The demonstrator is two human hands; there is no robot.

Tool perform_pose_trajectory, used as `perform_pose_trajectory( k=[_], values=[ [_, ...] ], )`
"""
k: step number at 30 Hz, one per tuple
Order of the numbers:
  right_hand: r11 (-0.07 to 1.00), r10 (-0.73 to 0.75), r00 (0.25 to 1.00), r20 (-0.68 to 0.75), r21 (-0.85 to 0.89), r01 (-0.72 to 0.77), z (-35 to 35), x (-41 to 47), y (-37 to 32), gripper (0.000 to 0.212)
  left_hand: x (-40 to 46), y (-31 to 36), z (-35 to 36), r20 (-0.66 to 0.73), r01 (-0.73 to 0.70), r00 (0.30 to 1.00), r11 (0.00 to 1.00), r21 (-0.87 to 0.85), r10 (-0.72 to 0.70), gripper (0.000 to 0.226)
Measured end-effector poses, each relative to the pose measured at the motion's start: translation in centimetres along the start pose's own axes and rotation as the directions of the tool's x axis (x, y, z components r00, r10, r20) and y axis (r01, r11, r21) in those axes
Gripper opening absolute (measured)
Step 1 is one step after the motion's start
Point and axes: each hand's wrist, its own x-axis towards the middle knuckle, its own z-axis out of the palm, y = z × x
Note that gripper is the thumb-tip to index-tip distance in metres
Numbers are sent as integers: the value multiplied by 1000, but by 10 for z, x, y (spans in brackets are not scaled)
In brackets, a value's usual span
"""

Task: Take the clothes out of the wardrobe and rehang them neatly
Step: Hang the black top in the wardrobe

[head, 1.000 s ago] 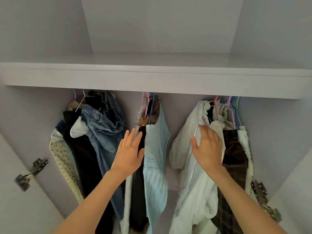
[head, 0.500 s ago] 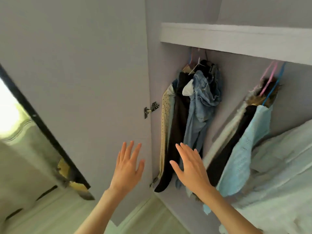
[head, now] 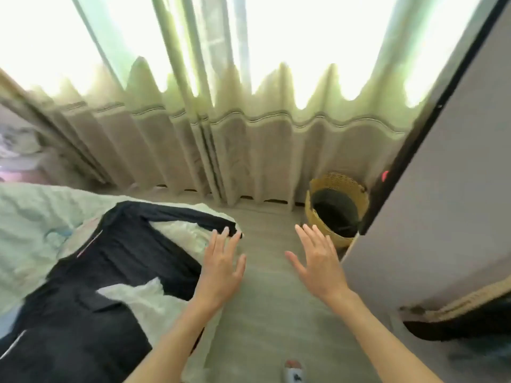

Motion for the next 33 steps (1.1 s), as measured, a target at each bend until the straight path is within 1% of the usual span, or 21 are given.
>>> perform_pose_trajectory(
  k=[3, 5, 7, 9, 10, 12, 13, 14, 16, 19, 22, 25, 26, 27, 29, 31, 33],
  values=[
    [979, -204, 976, 76, 29, 203, 33, 30, -58, 63, -21, -46, -32, -102, 167, 981, 985, 40, -163, 63],
    [952, -306, 943, 131, 66, 300, 54, 40, -88, 68, -40, -74, -41, -99, 308, 948, 950, 51, -302, 70],
    [923, -384, 902, 197, 123, 365, 74, 45, -108, 66, -60, -94, -43, -99, 438, 897, 896, 74, -431, 66],
    [891, -453, 847, 277, 162, 424, 93, 47, -120, 67, -81, -109, -42, -120, 503, 862, 860, 86, -492, 57],
    [876, -482, 821, 307, 173, 449, 102, 48, -124, 67, -91, -112, -40, -144, 542, 837, 836, 88, -528, 56],
    [847, -531, 769, 355, 191, 497, 117, 54, -133, 67, -109, -115, -35, -162, 667, 740, 744, 49, -653, 55],
    [827, -560, 738, 377, 199, 526, 123, 57, -139, 68, -117, -117, -31, -143, 721, 687, 693, 9, -713, 51],
    [811, -580, 706, 406, 204, 549, 130, 59, -147, 66, -125, -119, -27, -160, 754, 647, 657, -14, -746, 49],
    [775, -617, 635, 465, 221, 591, 145, 58, -165, 62, -141, -121, -23, -200, 795, 590, 606, -24, -782, 50],
    [708, -676, 516, 527, 269, 653, 169, 46, -196, 62, -169, -125, -22, -247, 848, 500, 527, -54, -830, 49],
    [629, -724, 387, 572, 316, 710, 191, 31, -227, 62, -203, -138, -26, -297, 894, 385, 433, -114, -874, 47],
    [563, -750, 290, 595, 343, 752, 218, 19, -255, 74, -234, -162, -29, -307, 931, 264, 325, -167, -914, 46],
    [561, -740, 267, 617, 347, 752, 226, 17, -266, 71, -242, -173, -29, -302, 937, 232, 296, -186, -925, 46],
    [570, -723, 251, 643, 351, 743, 236, 17, -278, 65, -248, -184, -29, -285, 941, 208, 271, -202, -936, 46],
    [586, -707, 256, 659, 344, 734, 258, 22, -304, 60, -256, -212, -28, -248, 947, 192, 245, -208, -950, 46],
    [596, -701, 285, 654, 318, 737, 285, 30, -336, 59, -259, -247, -34, -211, 947, 201, 245, -208, -957, 46],
    [628, -669, 314, 674, 286, 724, 313, 38, -370, 58, -262, -290, -45, -183, 944, 232, 267, -196, -955, 47]
  ],
)
